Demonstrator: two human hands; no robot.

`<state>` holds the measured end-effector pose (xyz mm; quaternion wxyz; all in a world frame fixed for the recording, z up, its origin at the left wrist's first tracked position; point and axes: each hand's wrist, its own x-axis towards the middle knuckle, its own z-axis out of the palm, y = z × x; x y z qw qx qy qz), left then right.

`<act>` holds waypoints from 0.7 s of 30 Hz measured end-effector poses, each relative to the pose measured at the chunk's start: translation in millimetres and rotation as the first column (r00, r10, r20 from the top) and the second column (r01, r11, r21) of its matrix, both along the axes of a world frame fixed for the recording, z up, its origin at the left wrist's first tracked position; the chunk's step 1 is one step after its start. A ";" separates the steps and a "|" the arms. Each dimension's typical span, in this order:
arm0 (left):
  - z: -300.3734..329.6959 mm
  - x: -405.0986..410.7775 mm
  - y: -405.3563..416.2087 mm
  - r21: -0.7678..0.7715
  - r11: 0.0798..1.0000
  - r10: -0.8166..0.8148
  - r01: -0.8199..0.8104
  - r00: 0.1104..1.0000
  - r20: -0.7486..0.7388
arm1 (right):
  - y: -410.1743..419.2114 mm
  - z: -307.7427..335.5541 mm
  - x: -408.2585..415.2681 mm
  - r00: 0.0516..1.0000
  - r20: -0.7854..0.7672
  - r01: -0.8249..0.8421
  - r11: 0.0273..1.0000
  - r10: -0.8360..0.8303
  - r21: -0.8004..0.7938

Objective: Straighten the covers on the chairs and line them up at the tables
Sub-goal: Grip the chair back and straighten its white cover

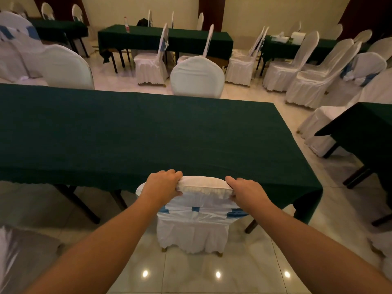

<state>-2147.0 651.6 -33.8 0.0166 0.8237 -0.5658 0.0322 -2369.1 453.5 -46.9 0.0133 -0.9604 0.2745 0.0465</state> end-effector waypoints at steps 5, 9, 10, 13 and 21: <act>-0.2 -6.8 -1.2 -0.009 1.000 -0.002 0.002 1.000 -0.005 | -3.0 0.2 -6.5 1.000 -0.019 0.012 1.000 -0.012 -0.014; -4.7 -18.1 -1.0 -0.005 1.000 -0.017 0.017 1.000 -0.017 | -0.2 2.3 -19.0 0.999 -0.039 0.028 0.999 -0.030 -0.037; -5.2 -19.8 0.1 -0.006 1.000 -0.011 0.011 1.000 -0.019 | 1.5 3.2 -20.0 0.998 -0.047 0.029 0.999 -0.030 -0.038; -2.9 -22.0 1.3 -0.018 1.000 0.009 -0.010 0.999 -0.030 | 5.3 8.1 -19.4 0.997 -0.058 0.047 0.999 -0.048 -0.022; -5.5 -25.1 11.8 -0.031 0.997 0.059 -0.066 0.981 -0.187 | 9.5 18.1 -22.5 0.997 -0.067 0.043 0.998 -0.041 0.037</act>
